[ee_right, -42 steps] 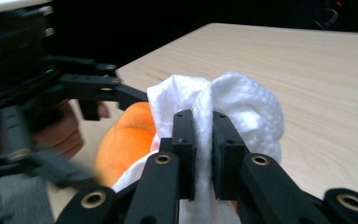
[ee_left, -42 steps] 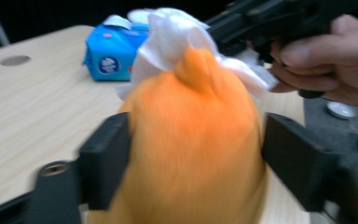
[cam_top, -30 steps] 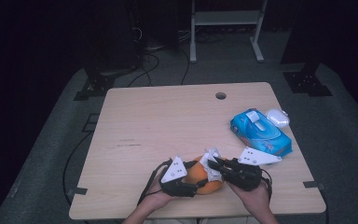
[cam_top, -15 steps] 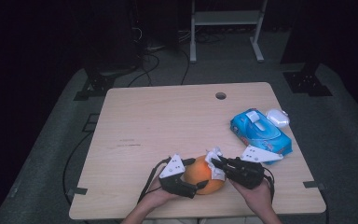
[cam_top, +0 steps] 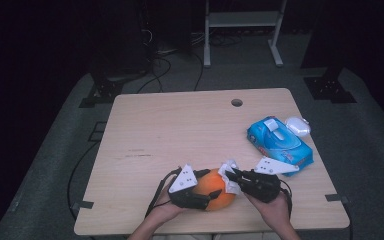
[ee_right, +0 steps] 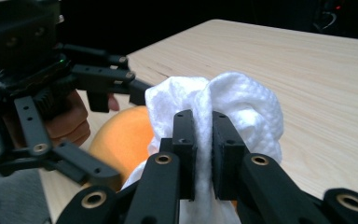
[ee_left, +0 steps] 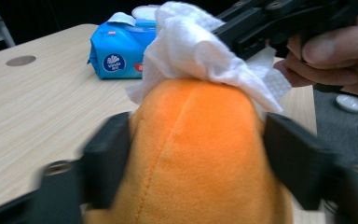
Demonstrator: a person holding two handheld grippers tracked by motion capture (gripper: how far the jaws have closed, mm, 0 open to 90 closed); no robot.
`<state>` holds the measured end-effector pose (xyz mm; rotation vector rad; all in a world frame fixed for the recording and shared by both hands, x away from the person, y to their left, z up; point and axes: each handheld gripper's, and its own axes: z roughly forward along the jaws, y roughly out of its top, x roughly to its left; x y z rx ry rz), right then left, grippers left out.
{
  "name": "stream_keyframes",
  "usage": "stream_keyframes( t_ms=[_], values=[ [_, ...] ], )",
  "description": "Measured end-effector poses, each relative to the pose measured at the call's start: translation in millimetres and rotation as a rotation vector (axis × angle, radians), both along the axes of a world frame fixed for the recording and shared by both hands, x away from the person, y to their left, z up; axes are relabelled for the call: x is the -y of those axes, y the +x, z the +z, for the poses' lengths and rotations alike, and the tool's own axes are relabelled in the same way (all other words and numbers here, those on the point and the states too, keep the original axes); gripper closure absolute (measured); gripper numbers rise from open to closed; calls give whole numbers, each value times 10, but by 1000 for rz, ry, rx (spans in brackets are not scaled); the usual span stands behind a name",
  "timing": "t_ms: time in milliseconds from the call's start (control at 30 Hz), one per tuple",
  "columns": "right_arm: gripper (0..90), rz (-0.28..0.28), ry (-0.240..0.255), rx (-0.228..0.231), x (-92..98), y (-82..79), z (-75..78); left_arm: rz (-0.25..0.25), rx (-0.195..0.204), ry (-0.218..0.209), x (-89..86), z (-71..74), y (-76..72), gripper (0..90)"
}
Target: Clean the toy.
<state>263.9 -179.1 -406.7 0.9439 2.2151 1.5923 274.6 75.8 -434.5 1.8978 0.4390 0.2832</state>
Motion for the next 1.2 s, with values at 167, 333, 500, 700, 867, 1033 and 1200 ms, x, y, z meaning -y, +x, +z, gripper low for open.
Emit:
stream_keyframes(
  t_ms=[167,333,500,700,867,1033,1200],
  values=[
    [804,-1,16,-11,-23,-23,17,6,-39,-20,-21,-71,32,181],
    [805,33,-20,30,-150,-99,69,13,23,8,15,14,-59,339],
    [805,-2,-6,-5,-22,14,-12,18,24,-10,16,59,-67,364],
    [805,-18,-17,-16,-6,30,-49,43,-31,-20,-26,-2,13,174],
    [804,14,-34,10,-131,-66,16,45,-8,5,13,-36,-21,253],
    [805,25,-32,-1,-115,-34,-10,24,-23,-16,-37,-7,9,198],
    [804,-15,-38,-6,8,35,-57,32,-48,-41,-90,-27,33,127]
  ],
)
